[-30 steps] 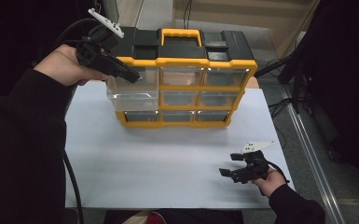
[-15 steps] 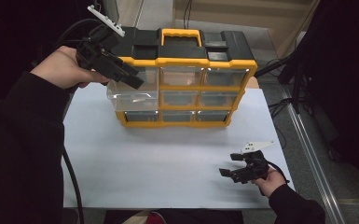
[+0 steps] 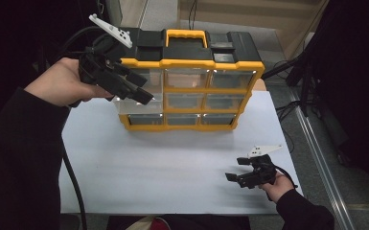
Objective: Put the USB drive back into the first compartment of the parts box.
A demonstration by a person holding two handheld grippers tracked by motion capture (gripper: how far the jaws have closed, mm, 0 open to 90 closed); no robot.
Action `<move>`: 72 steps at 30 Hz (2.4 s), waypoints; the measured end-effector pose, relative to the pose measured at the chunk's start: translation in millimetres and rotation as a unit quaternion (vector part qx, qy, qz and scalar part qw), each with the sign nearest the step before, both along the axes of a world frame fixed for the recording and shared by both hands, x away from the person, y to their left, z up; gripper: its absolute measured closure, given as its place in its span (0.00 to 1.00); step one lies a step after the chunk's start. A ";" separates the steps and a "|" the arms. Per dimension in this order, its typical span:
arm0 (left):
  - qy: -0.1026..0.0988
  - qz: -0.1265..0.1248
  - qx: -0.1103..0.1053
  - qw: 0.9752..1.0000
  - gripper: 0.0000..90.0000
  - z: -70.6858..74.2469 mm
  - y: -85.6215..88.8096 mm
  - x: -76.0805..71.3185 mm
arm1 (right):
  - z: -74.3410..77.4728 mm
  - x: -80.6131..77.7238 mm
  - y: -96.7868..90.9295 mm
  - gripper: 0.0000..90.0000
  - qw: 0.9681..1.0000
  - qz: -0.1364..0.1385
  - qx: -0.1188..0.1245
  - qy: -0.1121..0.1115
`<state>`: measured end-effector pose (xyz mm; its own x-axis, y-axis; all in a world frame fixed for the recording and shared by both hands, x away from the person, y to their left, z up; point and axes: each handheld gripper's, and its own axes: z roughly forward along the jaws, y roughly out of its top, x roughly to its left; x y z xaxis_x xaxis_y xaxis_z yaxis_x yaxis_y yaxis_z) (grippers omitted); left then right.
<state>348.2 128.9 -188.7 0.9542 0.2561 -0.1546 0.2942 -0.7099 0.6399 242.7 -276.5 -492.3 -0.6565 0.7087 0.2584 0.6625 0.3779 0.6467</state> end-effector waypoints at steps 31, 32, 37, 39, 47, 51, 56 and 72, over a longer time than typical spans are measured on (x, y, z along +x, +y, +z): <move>-0.007 -0.009 -0.009 1.000 0.38 -50.8 6.9 -42.3 | -0.2 0.0 0.5 0.16 1.000 -0.003 -0.001 0.001; -0.006 -0.008 -0.011 1.000 0.38 -53.1 7.3 -43.4 | -0.2 0.0 0.5 0.16 1.000 -0.003 -0.001 0.001; -0.009 -0.007 -0.019 1.000 0.38 -66.4 9.8 -48.4 | -0.7 1.0 0.1 0.16 1.000 -0.001 0.000 0.000; -0.011 -0.005 -0.020 1.000 0.38 -71.5 11.7 -49.8 | -0.5 1.6 -0.1 0.16 1.000 -0.002 0.002 0.000; -0.002 0.004 -0.021 1.000 0.38 -91.9 16.8 -52.9 | -0.2 2.2 1.6 0.16 1.000 0.006 0.006 -0.002; -0.011 0.008 -0.022 1.000 0.38 -100.2 18.7 -57.3 | -1.0 4.0 2.3 0.16 1.000 0.009 0.004 -0.002; -0.021 0.015 -0.020 0.999 0.38 -111.4 19.5 -63.0 | 0.9 1.8 3.3 0.16 1.000 0.011 0.006 -0.005; -0.007 0.033 -0.015 0.999 0.38 -160.2 13.5 -65.2 | 1.0 0.7 5.1 0.16 1.000 0.012 -0.004 -0.007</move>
<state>283.0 142.4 -348.9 0.9379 0.3131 -0.1492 0.3294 -0.6696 0.6657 243.4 -271.4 -491.2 -0.6766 0.6950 0.2432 0.6443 0.3988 0.6526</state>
